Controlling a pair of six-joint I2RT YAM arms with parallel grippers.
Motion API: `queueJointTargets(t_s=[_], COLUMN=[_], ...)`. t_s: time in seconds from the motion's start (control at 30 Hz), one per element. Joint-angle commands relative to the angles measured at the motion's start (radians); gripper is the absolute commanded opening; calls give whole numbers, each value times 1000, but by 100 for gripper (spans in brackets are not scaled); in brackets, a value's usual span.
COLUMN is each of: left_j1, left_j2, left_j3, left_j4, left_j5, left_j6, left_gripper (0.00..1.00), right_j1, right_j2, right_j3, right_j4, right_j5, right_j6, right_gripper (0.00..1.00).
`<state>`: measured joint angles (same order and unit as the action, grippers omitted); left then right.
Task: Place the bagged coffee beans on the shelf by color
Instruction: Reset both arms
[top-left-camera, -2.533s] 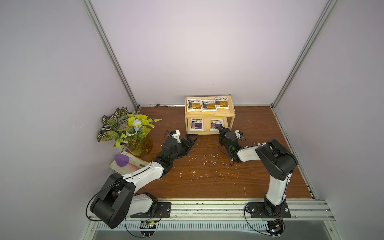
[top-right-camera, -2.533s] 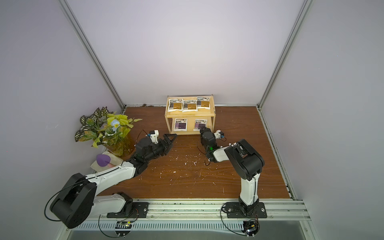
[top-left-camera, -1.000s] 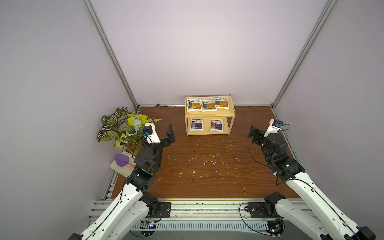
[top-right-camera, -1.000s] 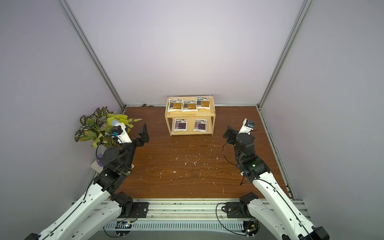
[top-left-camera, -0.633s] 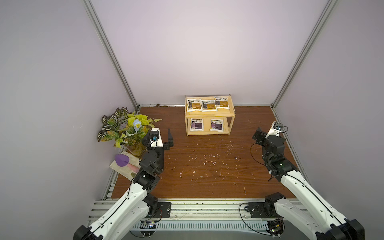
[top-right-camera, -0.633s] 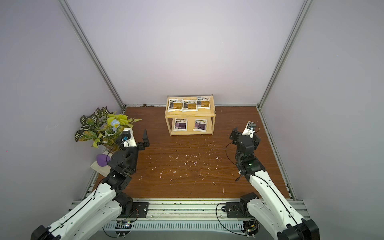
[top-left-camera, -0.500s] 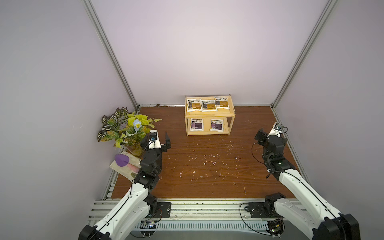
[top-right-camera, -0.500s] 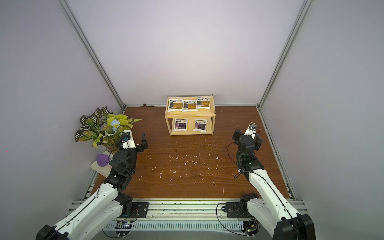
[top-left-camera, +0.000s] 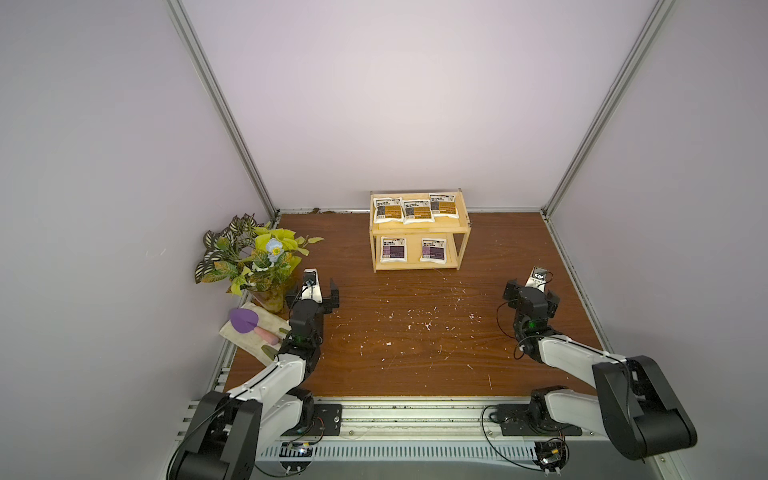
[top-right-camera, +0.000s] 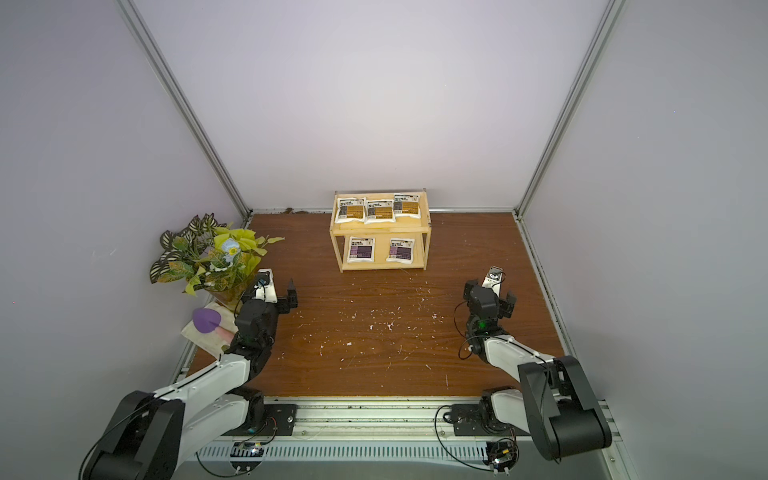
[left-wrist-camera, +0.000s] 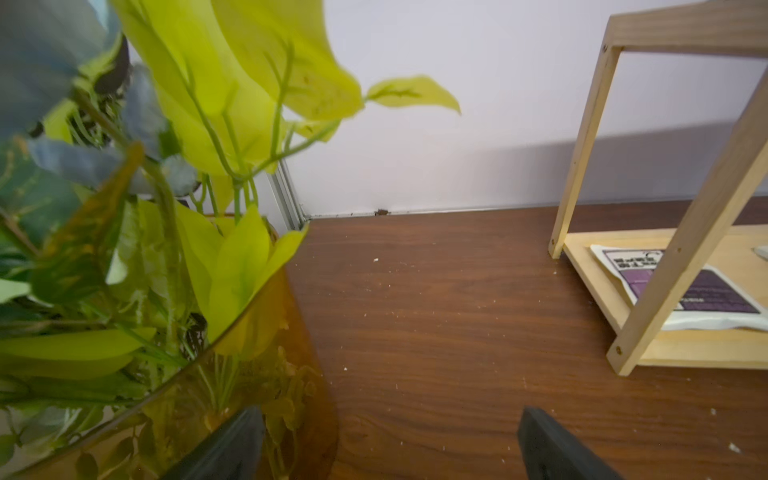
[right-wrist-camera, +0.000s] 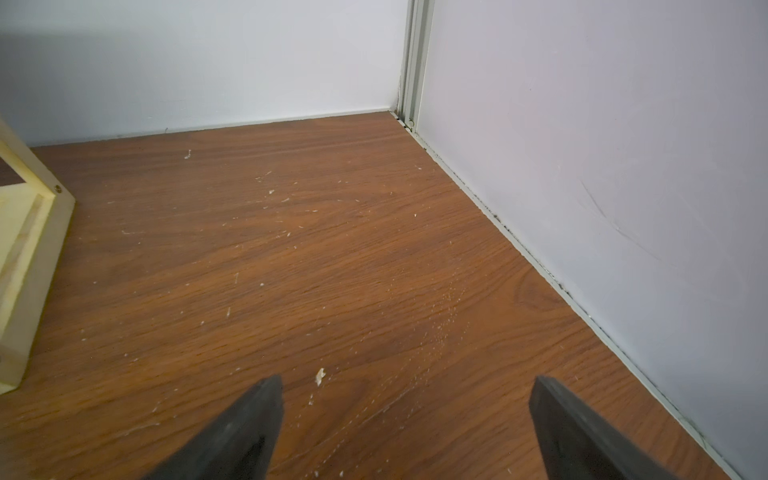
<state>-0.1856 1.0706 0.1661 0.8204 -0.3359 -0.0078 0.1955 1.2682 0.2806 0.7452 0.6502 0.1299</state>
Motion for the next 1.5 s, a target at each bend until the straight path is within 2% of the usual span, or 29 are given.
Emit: queueJointTargets(t_s=[0.0, 0.17, 0.27, 0.33, 0.43, 0.47, 0.5, 0.57, 0.6, 0.7, 0.73, 0.8, 0.87, 0.93, 1.03, 1.47], left_j1=[28, 61, 75, 75, 75, 75, 76, 85, 105, 201, 209, 195, 139, 148, 209, 210], left_j2=[49, 160, 230, 276, 307, 309, 310, 339, 362, 477, 484, 472, 460, 463, 484, 480], left_j3=[-15, -20, 11, 44, 68, 69, 67, 29, 36, 49, 53, 41, 11, 24, 40, 38], left_j4=[121, 214, 258, 257, 258, 261, 272, 365, 378, 468, 469, 473, 513, 496, 492, 493], left_j5=[19, 60, 116, 109, 132, 153, 184, 247, 274, 338, 353, 340, 237, 275, 349, 393], left_j6=[-23, -51, -43, -33, 5, 22, 48, 88, 78, -23, -16, -7, 28, 27, -26, -8], left_gripper=[99, 100, 99, 100, 99, 100, 99, 100, 100, 100, 99, 100, 99, 99, 100, 100], right_j1=[-9, -21, -31, -31, -36, -38, -40, -46, -53, -89, -96, -99, -101, -101, -101, -102], right_j2=[53, 122, 210, 184, 241, 290, 312, 262, 260, 287, 284, 284, 284, 285, 283, 280], right_j3=[-32, -46, -113, -96, -133, -150, -144, -98, -82, -87, -86, -86, -83, -84, -86, -94], right_j4=[262, 398, 645, 552, 662, 769, 800, 618, 585, 641, 632, 629, 623, 629, 627, 642], right_j5=[16, -18, -76, -166, -239, -244, -244, -253, -261, -299, -310, -317, -315, -316, -316, -314], right_j6=[-43, -66, -118, -128, -147, -158, -169, -144, -136, -112, -104, -102, -101, -102, -102, -103], right_gripper=[100, 100, 100, 100, 100, 100, 100, 100, 100, 100, 100, 100, 100, 99, 99, 100])
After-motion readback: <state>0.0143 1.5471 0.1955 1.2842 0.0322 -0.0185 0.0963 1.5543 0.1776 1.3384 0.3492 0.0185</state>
